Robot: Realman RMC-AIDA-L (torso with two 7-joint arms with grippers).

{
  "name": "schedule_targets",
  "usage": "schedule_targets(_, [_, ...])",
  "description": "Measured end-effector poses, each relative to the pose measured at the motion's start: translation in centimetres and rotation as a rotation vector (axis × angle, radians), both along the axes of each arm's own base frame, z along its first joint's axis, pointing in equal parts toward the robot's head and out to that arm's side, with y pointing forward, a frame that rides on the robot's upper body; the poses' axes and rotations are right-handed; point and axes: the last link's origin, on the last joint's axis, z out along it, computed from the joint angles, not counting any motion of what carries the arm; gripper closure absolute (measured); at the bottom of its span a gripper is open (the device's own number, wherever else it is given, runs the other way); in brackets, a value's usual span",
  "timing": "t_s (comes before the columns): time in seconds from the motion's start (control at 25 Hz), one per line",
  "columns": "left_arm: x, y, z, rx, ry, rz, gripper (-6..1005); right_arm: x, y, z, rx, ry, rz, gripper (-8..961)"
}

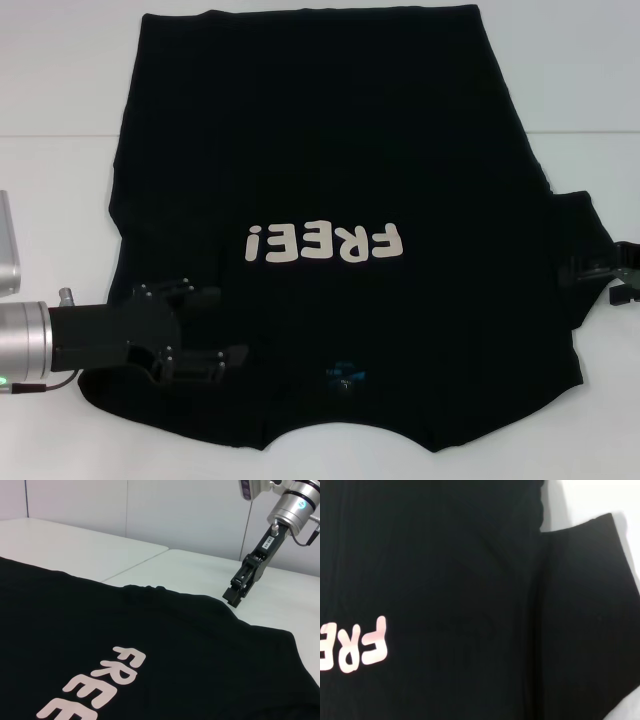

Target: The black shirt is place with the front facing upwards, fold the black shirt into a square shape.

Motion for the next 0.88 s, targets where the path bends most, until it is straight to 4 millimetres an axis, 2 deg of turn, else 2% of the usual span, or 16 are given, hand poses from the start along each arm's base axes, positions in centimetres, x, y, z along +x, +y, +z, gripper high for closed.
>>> schedule_targets(0.88, [0.06, 0.24, 0.0, 0.005, 0.006, 0.0, 115, 0.03, 0.99, -0.3, 0.059, -0.029, 0.013, 11])
